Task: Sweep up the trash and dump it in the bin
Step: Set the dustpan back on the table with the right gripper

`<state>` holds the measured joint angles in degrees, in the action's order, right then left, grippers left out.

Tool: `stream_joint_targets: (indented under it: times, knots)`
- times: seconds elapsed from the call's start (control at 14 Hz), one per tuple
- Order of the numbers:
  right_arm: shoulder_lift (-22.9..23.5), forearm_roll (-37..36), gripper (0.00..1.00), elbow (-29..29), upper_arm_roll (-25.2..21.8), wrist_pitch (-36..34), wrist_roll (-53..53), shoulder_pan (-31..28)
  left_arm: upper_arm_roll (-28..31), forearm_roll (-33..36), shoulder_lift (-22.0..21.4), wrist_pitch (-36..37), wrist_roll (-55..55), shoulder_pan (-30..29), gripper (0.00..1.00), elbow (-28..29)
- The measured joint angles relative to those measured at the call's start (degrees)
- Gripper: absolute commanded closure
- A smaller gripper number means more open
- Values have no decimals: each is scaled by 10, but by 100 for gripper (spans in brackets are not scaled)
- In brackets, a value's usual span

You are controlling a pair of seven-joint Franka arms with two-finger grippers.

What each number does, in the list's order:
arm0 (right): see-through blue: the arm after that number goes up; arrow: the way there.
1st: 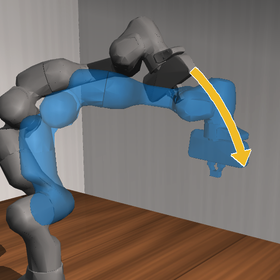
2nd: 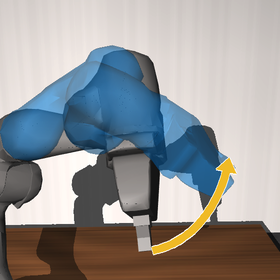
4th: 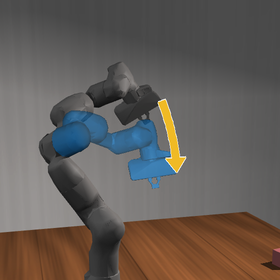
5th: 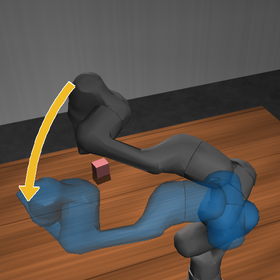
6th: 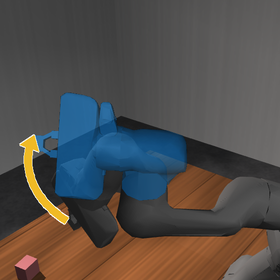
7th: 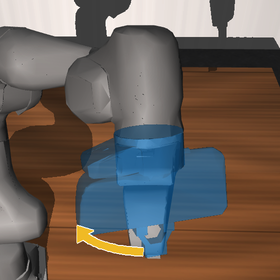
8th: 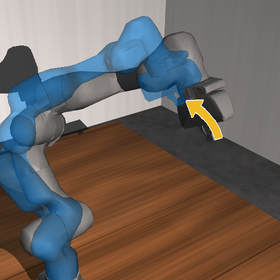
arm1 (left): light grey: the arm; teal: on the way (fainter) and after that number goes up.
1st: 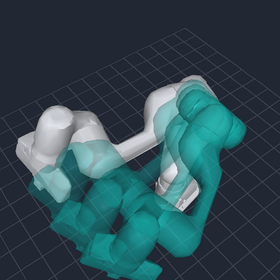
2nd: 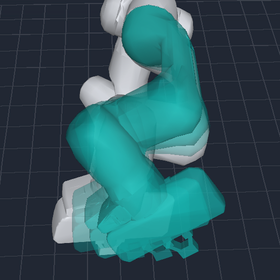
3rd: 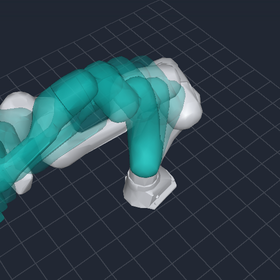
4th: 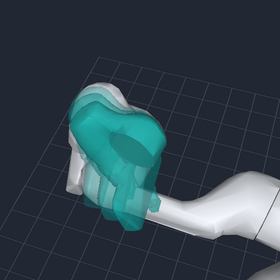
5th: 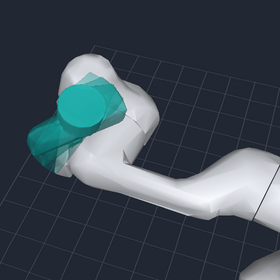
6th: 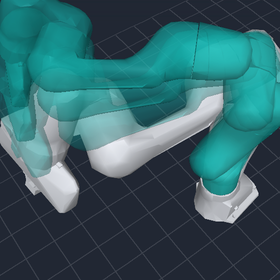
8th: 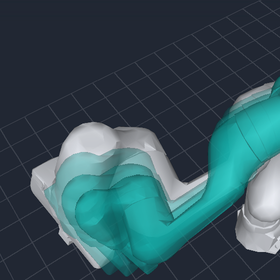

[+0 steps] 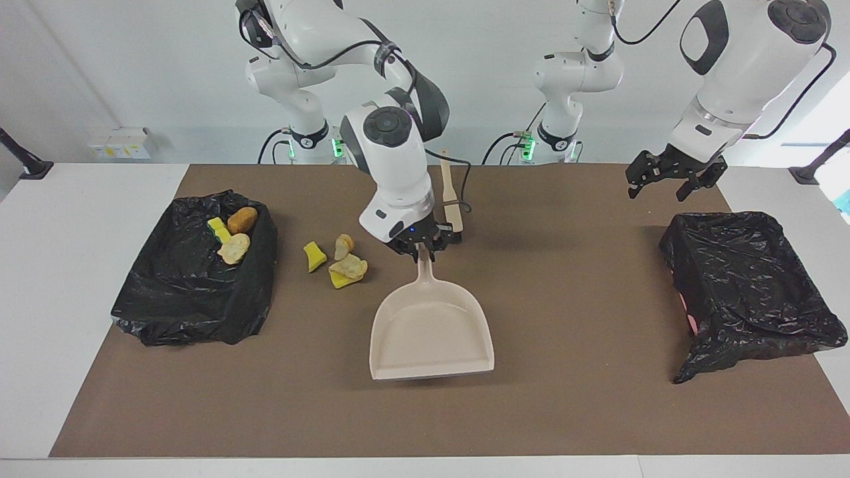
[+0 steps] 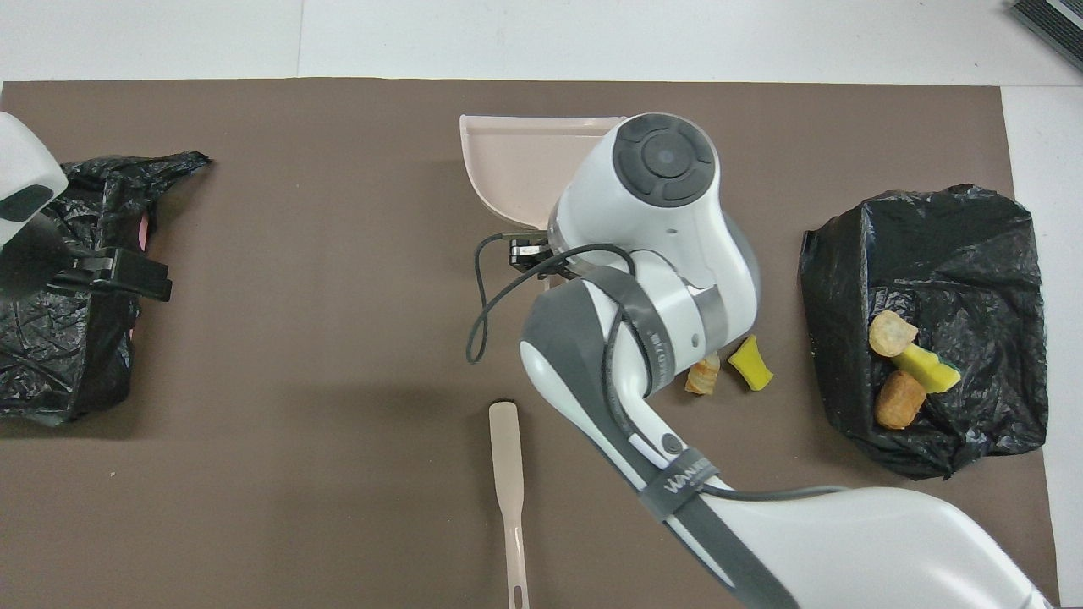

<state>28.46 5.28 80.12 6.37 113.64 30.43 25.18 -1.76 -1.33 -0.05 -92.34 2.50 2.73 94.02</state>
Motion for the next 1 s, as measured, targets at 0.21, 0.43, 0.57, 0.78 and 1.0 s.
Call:
stream_joint_targets:
  times: [0.21, 0.43, 0.57, 0.78, 1.0]
  knots:
    - [58, -10, 100, -20, -2, 40, 22, 35, 0, 0, -1, 0, 0, 0, 0, 1]
    - [77, -25, 100, -24, -4, 49, 22, 36, 0, 0, -1, 0, 1, 0, 0, 2]
    - [87, -27, 73, -24, -5, 67, 22, 36, -1, 0, -1, 0, 1, 0, 0, 2]
    - [92, -33, 0, -27, -5, 72, 22, 37, -1, 0, -1, 0, 1, 0, 0, 4]
    - [72, -46, 0, -44, -5, 60, 20, 36, -4, 0, -1, -2, 1, 1, 0, 8]
